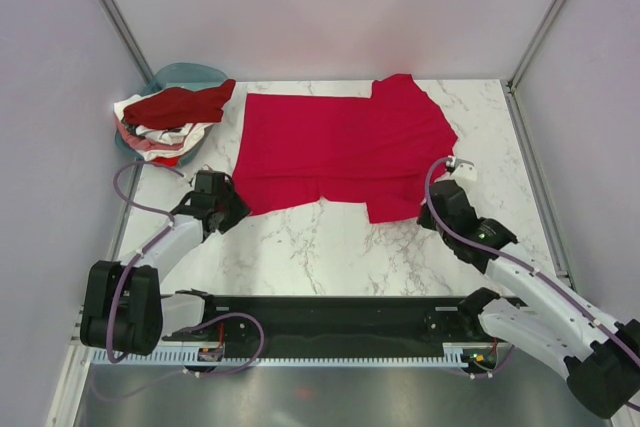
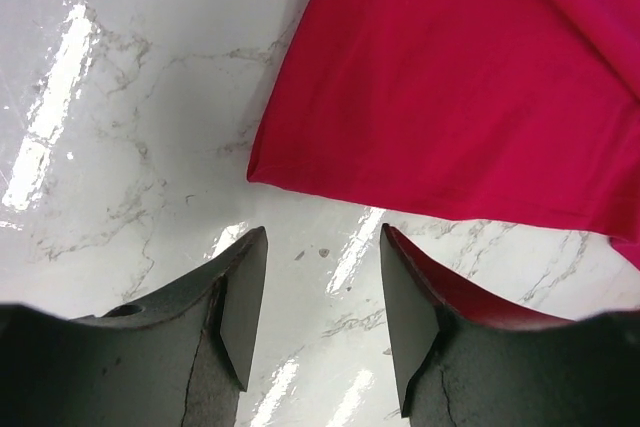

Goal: Fold and stack the t-shirts
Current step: Fold the tshirt

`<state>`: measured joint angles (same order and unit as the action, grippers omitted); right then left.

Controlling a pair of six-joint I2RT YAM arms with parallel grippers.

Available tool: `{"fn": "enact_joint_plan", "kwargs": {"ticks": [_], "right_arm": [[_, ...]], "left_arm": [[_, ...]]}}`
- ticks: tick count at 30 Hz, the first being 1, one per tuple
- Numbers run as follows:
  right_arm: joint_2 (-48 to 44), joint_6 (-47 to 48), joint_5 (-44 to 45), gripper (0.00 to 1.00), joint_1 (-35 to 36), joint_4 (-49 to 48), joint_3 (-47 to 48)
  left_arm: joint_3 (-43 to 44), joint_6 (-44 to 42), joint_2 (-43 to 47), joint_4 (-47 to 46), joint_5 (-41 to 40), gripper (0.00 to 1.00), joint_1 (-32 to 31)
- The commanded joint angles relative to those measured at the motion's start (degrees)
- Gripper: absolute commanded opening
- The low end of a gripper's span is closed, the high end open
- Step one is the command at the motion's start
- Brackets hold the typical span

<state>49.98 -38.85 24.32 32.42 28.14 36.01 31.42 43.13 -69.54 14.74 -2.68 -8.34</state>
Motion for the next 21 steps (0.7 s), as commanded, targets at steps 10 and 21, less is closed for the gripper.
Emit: {"fn": "enact_joint_plan", "kwargs": {"ticks": [10, 21], "right_arm": [[-7.52, 2.73, 0.38, 0.0, 0.18, -7.84, -7.36], [-9.63, 2.46, -0.41, 0.0, 0.18, -8.01, -8.41]], "left_arm": [[0.92, 0.99, -2.0, -1.3, -6.99, 0.52, -0.27], [4.35, 1.34, -10.35, -0.86, -8.48, 0.08, -0.27]]}}
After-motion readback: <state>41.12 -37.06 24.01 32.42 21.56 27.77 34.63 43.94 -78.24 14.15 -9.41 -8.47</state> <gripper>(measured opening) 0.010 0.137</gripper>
